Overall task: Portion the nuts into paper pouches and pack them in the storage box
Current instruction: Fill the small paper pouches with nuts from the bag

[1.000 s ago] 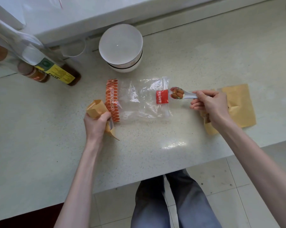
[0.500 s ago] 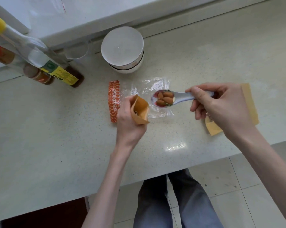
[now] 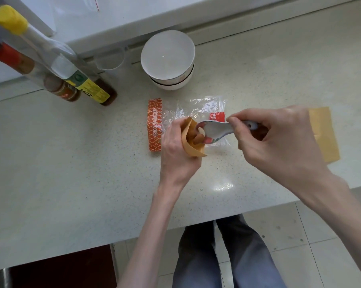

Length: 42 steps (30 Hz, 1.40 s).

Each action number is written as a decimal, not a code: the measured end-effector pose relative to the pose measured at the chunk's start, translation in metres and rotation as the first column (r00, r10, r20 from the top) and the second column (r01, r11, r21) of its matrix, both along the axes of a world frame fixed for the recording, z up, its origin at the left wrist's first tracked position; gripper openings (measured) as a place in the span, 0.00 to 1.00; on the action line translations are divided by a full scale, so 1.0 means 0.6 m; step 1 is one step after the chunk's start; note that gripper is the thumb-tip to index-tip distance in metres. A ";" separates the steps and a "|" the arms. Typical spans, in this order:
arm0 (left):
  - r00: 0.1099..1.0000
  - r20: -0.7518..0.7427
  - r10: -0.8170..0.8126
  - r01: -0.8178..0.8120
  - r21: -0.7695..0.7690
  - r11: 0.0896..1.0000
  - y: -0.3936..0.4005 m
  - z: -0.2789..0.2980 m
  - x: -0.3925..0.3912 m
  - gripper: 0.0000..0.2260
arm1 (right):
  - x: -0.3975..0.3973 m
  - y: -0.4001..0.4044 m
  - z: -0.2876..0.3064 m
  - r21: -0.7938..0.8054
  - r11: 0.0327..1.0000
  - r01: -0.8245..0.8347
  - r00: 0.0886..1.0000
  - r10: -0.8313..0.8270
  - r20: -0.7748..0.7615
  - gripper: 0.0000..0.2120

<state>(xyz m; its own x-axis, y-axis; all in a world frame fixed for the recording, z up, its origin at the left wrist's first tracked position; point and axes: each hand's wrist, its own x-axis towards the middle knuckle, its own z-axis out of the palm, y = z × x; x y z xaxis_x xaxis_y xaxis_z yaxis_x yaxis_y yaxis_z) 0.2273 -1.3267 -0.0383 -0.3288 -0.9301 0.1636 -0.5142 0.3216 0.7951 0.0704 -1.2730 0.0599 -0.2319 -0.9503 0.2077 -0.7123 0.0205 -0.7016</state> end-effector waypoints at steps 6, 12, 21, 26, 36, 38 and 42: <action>1.000 0.016 -0.009 0.008 0.039 0.999 0.007 -0.002 0.001 0.21 | 0.013 0.003 -0.011 -0.039 0.986 -0.164 0.980 0.158 -0.122 0.10; 1.000 -0.023 0.003 -0.002 0.077 0.997 0.002 -0.015 0.020 0.21 | 0.006 0.005 -0.023 -0.064 0.994 -0.094 0.995 0.094 0.010 0.09; 0.900 -0.096 0.425 -0.336 0.470 0.816 -0.049 -0.029 0.090 0.13 | -0.024 -0.020 -0.126 0.392 0.871 0.297 0.458 -0.490 0.742 0.10; 0.924 -0.197 0.329 -0.129 0.648 0.750 -0.092 -0.021 0.062 0.13 | 0.009 -0.037 -0.183 0.451 0.865 0.220 0.263 -0.498 0.826 0.10; 0.857 -0.092 0.508 -0.220 0.824 0.522 -0.121 -0.070 0.050 0.07 | 0.049 -0.071 -0.250 0.556 0.793 0.250 0.201 -0.604 0.771 0.10; 0.851 -0.107 0.514 -0.194 0.845 0.498 -0.125 -0.064 0.053 0.08 | 0.052 -0.069 -0.255 0.558 0.788 0.262 0.199 -0.609 0.767 0.10; 0.909 -0.155 0.387 -0.120 0.793 0.598 -0.129 -0.058 0.058 0.10 | 0.049 -0.069 -0.249 0.510 0.818 0.265 0.272 -0.571 0.774 0.09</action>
<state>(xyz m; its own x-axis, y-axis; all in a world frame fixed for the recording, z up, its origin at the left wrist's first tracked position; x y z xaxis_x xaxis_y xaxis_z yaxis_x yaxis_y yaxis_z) 0.2624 -1.4041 -0.0728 -0.1225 -0.7982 -0.5898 -0.1890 -0.5646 0.8034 0.0997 -1.3147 -0.0895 -0.5073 -0.6312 -0.5867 0.4603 0.3771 -0.8037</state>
